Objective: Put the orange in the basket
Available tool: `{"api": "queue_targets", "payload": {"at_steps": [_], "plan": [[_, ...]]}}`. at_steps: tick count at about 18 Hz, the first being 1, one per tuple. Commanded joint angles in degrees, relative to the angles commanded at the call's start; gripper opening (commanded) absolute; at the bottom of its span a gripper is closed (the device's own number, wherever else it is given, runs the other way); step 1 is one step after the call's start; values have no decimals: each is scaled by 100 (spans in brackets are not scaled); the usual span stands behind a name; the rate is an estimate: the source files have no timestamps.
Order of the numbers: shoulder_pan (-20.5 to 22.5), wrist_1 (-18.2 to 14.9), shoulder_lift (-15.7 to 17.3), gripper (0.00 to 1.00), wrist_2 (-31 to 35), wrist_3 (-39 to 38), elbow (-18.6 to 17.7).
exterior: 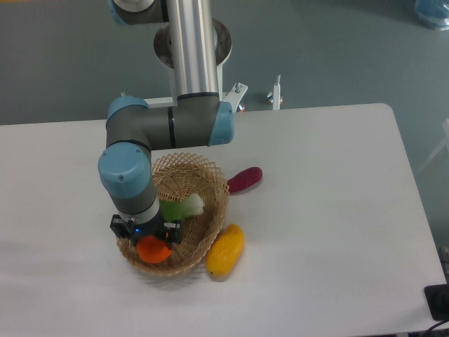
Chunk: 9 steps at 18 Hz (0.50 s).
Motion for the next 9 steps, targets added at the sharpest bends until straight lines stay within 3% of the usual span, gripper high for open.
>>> {"api": "queue_targets", "payload": {"at_steps": [2, 9], "plan": [[0, 0, 18, 99, 9, 0, 9], [324, -158, 176, 100, -9, 236, 475]]}}
